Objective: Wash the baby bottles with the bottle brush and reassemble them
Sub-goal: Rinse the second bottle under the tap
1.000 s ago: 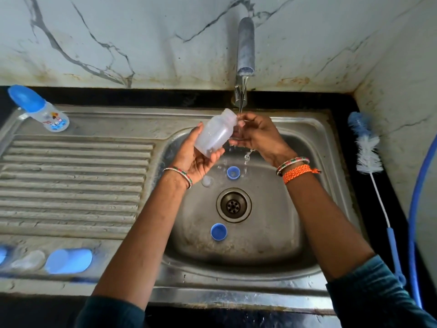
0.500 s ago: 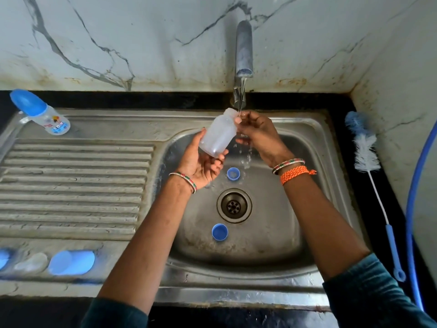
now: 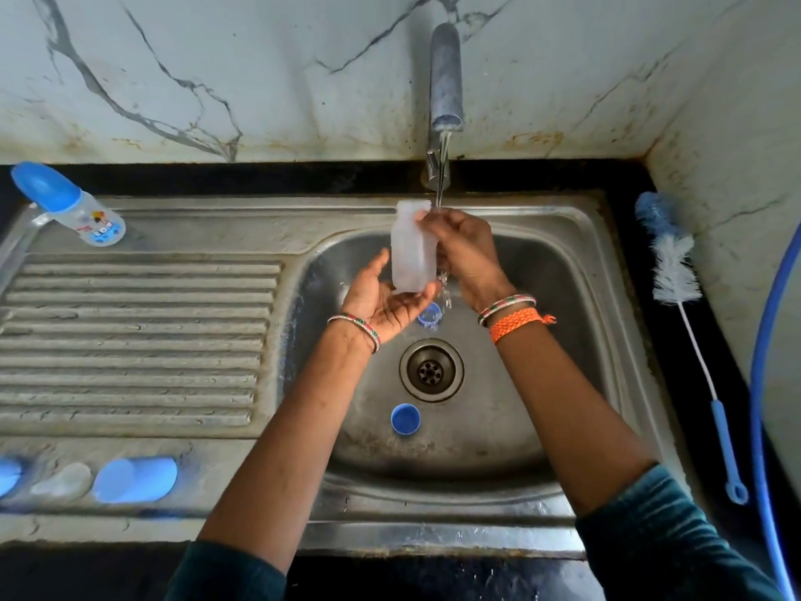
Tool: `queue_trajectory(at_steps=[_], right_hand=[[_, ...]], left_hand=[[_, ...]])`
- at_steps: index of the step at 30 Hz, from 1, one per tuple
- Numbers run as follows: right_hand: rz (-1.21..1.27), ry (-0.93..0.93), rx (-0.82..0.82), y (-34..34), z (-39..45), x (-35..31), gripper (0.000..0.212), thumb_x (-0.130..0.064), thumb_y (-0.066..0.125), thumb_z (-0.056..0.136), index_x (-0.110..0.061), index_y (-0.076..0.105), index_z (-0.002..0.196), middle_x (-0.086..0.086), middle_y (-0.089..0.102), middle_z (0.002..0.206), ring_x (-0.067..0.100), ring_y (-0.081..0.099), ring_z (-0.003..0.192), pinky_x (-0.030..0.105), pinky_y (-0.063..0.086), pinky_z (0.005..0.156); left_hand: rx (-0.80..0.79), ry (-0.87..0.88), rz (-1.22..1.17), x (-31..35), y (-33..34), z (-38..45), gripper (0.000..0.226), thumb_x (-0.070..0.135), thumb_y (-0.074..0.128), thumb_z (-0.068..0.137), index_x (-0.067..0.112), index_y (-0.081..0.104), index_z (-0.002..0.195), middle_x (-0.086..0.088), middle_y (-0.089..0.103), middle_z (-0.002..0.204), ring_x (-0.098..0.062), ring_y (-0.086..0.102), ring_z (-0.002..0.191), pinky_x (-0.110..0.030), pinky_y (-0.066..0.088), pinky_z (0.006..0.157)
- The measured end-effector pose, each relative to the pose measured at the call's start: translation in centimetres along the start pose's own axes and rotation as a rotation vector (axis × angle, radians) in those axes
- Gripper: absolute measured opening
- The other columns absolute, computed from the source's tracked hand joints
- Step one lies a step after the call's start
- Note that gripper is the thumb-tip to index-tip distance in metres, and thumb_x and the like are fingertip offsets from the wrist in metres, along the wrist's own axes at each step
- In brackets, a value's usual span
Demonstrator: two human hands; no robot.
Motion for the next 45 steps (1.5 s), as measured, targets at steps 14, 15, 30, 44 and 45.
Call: queue_trajectory(at_steps=[14, 15, 30, 44, 45], right_hand=[[0.2, 0.083, -0.361, 2.3, -0.6, -1.0, 0.024, -0.023, 0.053, 0.095, -0.01, 0.062, 0.114, 0.007, 0.069, 0.108, 0.022, 0.065, 0.096, 0.036, 0.05, 0.074], [0.188, 0.092, -0.324, 2.1, -0.3, -0.8, 0.024, -0.026, 0.056, 0.093, -0.01, 0.063, 0.111, 0.009, 0.069, 0.108, 0.024, 0.064, 0.097, 0.038, 0.049, 0.078], [-0.338, -0.075, 0.056, -0.4, 0.5, -2.1, 0.047, -0.043, 0.056, 0.093, 0.001, 0.065, 0.08, 0.018, 0.071, 0.08, 0.027, 0.072, 0.066, 0.044, 0.06, 0.065], [0.084, 0.193, -0.276, 1.4, -0.9, 0.2, 0.016, -0.013, 0.046, 0.099, -0.01, 0.061, 0.094, 0.006, 0.065, 0.096, 0.02, 0.063, 0.092, 0.036, 0.05, 0.095], [0.071, 0.208, -0.207, 0.8, -0.6, 0.3, 0.02, -0.023, 0.048, 0.099, -0.01, 0.061, 0.091, 0.007, 0.066, 0.094, 0.021, 0.064, 0.091, 0.038, 0.051, 0.094]], left_hand=[[-0.166, -0.253, 0.265, -2.4, 1.8, -0.2, 0.054, 0.054, 0.043, 0.085, 0.001, 0.052, 0.079, -0.004, 0.045, 0.047, -0.003, 0.035, 0.025, -0.011, 0.024, 0.022], [-0.096, -0.213, 0.249, -2.1, 1.6, 0.1, 0.055, 0.053, 0.041, 0.089, 0.0, 0.053, 0.08, -0.006, 0.046, 0.05, -0.004, 0.037, 0.028, -0.01, 0.026, 0.024], [-0.103, 0.752, 0.472, 8.8, 1.6, -2.2, 0.039, -0.016, 0.057, 0.081, 0.018, 0.049, 0.099, 0.0, 0.051, 0.113, -0.019, 0.059, 0.099, -0.031, 0.059, 0.07], [-0.117, 0.635, 0.625, 8.1, 1.3, -1.4, 0.03, -0.006, 0.058, 0.086, 0.018, 0.046, 0.098, -0.001, 0.051, 0.106, -0.018, 0.056, 0.096, -0.032, 0.057, 0.074], [-0.15, 0.678, 0.657, 8.3, 1.6, -1.7, 0.036, -0.006, 0.062, 0.078, 0.018, 0.046, 0.099, -0.001, 0.051, 0.107, -0.017, 0.054, 0.099, -0.032, 0.056, 0.076]])
Point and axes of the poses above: each hand's wrist, its own z-axis towards the middle knuckle, its own y-axis out of the palm, x = y × z, the point moved 10 cm from there along z, towards the middle knuckle
